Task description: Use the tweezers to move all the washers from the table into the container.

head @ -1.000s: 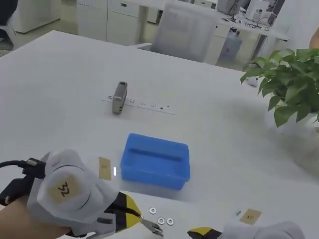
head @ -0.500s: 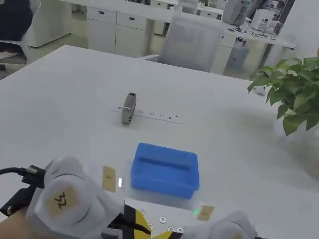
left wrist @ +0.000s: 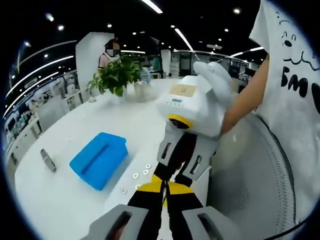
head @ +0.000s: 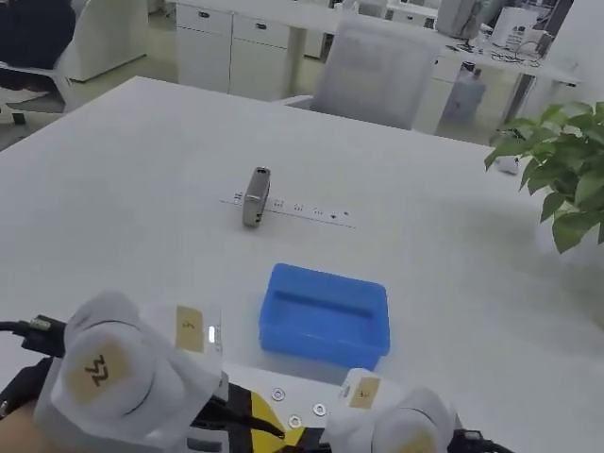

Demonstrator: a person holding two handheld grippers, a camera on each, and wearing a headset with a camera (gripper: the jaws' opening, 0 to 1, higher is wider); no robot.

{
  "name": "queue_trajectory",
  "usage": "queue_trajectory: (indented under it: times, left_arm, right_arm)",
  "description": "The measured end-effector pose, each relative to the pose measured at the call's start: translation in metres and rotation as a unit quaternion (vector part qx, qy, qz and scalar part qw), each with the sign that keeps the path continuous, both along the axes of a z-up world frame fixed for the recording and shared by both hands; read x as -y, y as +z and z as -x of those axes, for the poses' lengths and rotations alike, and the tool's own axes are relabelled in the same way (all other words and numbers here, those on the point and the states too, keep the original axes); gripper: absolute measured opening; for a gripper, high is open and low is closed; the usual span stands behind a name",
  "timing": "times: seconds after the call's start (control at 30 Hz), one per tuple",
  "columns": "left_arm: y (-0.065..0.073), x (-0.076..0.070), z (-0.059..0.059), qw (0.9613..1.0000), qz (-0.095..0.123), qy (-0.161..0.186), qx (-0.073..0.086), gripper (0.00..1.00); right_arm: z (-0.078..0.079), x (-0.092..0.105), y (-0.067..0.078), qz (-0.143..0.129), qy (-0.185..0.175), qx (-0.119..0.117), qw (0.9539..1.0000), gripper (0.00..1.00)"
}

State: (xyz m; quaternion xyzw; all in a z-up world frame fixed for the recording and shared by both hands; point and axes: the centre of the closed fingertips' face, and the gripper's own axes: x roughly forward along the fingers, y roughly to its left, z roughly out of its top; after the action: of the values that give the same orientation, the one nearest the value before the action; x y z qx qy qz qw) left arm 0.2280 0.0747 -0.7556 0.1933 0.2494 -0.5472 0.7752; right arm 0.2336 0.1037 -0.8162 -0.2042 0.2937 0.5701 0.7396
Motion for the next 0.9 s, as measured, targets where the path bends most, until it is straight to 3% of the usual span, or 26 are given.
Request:
queue_trajectory:
  times: [0.3,0.5,0.77,0.9]
  left_arm:
    - [-0.018,0.0,-0.003,1.0,0.0,0.004,-0.004,0.0]
    - [-0.019,0.002,-0.005,0.9996,0.024,0.012,-0.013,0.0]
    - [-0.024,0.0,-0.002,0.9995,0.025,0.019,-0.001,0.01]
    - [-0.024,0.002,-0.003,0.9992,0.034,0.022,0.002,0.0]
  right_arm:
    - [0.001,-0.001,-0.001,0.003,0.003,0.007,1.0,0.06]
    - [0.0,0.001,-0.002,0.007,-0.003,0.01,0.9999,0.06]
    - [0.002,0.001,-0.008,0.013,-0.004,0.013,0.9998,0.06]
    - [0.002,0.003,-0.007,0.005,-0.022,-0.004,0.9997,0.07]
